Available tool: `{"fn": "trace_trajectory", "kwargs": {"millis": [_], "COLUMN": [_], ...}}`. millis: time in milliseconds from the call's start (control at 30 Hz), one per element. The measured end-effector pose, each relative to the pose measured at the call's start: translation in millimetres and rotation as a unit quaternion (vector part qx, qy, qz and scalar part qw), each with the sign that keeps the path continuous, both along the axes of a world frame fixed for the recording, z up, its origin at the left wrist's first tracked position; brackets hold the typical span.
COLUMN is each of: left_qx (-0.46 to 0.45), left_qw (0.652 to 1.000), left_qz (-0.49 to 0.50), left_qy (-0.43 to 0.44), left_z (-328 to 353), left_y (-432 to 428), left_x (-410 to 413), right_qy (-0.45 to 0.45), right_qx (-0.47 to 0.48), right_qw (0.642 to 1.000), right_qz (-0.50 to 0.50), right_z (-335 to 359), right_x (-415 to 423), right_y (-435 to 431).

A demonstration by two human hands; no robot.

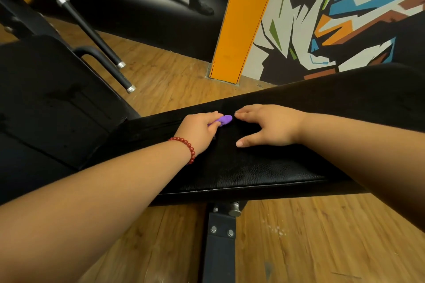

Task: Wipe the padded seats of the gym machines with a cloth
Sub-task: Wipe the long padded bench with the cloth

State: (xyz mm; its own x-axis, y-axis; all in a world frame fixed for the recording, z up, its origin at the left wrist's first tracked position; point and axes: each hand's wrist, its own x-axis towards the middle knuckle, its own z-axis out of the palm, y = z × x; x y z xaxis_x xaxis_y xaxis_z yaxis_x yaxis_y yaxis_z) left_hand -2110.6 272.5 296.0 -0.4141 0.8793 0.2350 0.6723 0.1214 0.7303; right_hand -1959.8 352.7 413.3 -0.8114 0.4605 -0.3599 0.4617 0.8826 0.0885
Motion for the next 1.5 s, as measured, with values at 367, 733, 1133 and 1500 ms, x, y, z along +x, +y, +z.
{"fn": "trace_trajectory", "kwargs": {"millis": [367,733,1133,1500], "left_qx": [0.002,-0.038,-0.011,-0.017], "left_qw": [0.999,0.998,0.998,0.997], "left_qz": [-0.018,0.011,-0.026,-0.007], "left_qy": [-0.041,-0.055,-0.056,-0.072], "left_z": [0,14,-1,5], "left_y": [17,51,28,52], "left_x": [-15,-20,-25,-26], "right_qy": [-0.072,-0.084,-0.088,-0.089], "right_qx": [0.055,0.071,0.067,0.072], "right_qw": [0.996,0.994,0.994,0.993], "right_qz": [0.002,0.018,0.02,0.018], "right_z": [-9,-15,-16,-17], "right_x": [-24,-26,-27,-28], "right_y": [26,32,35,35]}}
